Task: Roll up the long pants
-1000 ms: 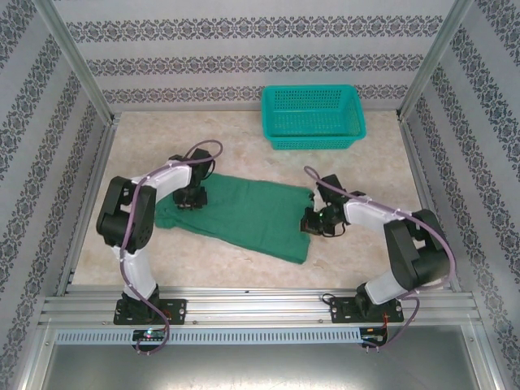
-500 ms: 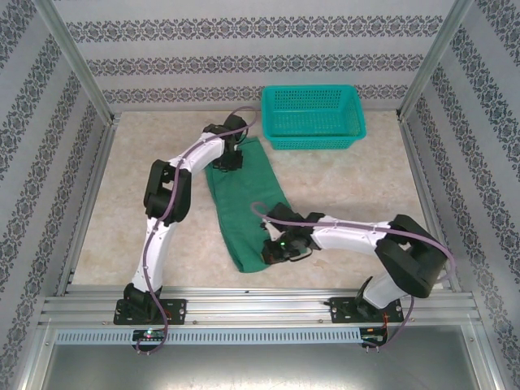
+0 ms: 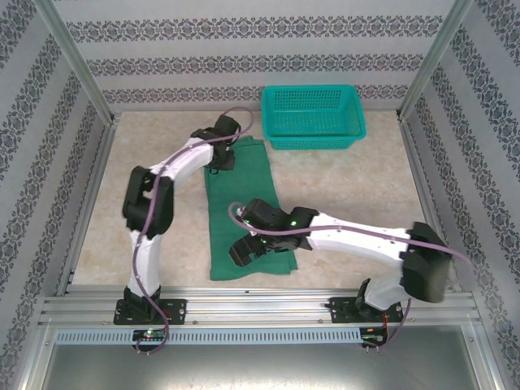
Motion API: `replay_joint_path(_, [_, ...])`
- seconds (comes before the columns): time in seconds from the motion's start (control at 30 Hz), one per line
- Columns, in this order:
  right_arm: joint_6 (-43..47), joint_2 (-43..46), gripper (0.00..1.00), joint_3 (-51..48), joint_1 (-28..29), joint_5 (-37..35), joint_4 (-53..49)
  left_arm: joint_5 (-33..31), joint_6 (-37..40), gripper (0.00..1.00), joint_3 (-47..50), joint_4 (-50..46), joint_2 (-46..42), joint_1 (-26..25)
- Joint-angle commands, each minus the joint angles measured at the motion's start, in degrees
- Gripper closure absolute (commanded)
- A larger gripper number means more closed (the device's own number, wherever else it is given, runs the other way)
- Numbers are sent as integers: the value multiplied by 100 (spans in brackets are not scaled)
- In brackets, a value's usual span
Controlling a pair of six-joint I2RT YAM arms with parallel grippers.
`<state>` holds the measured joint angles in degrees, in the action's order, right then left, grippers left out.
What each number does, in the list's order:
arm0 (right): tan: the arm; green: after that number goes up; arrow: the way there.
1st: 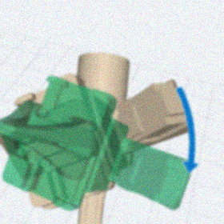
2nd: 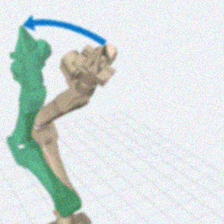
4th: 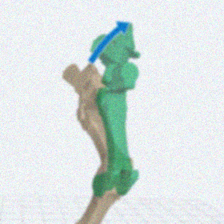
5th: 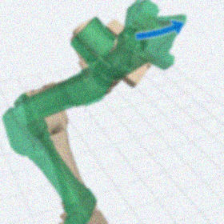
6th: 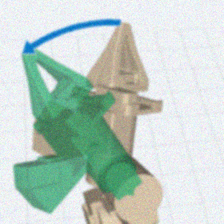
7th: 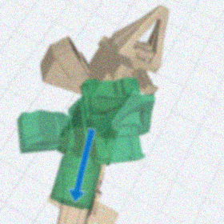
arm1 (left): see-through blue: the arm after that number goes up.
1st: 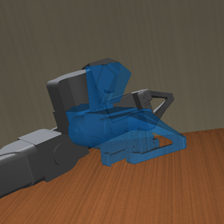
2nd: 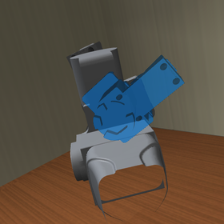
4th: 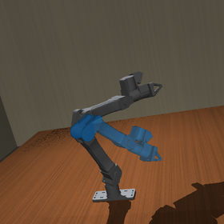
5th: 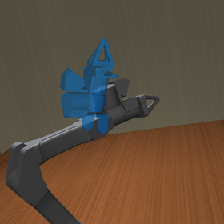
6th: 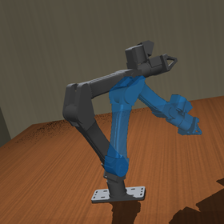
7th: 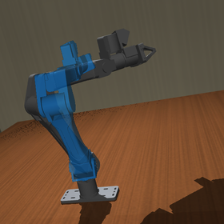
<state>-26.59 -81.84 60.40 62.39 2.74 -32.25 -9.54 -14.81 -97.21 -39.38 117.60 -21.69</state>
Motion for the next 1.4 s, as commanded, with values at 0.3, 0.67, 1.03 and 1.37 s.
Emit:
replay_joint_path(0.3, [-757, 1432, 19, -1434, -1130, -1069, 172, -1001, -565, 100, 785, 471, -1818, 9])
replay_joint_path(0.67, [-592, 2063, 94, -1396, -1027, -1992, 188, 195, -837, 54, 2711, 456, -3818, -260])
replay_joint_path(1.03, [-583, 1050, 100, -1146, -1400, -1411, -82, -167, -2053, 100, 4586, 13, -4858, -2147])
replay_joint_path(1.37, [-585, 936, 24, -1501, -1729, -553, -176, -1606, -2307, 42, 3745, -1815, -4004, -4760])
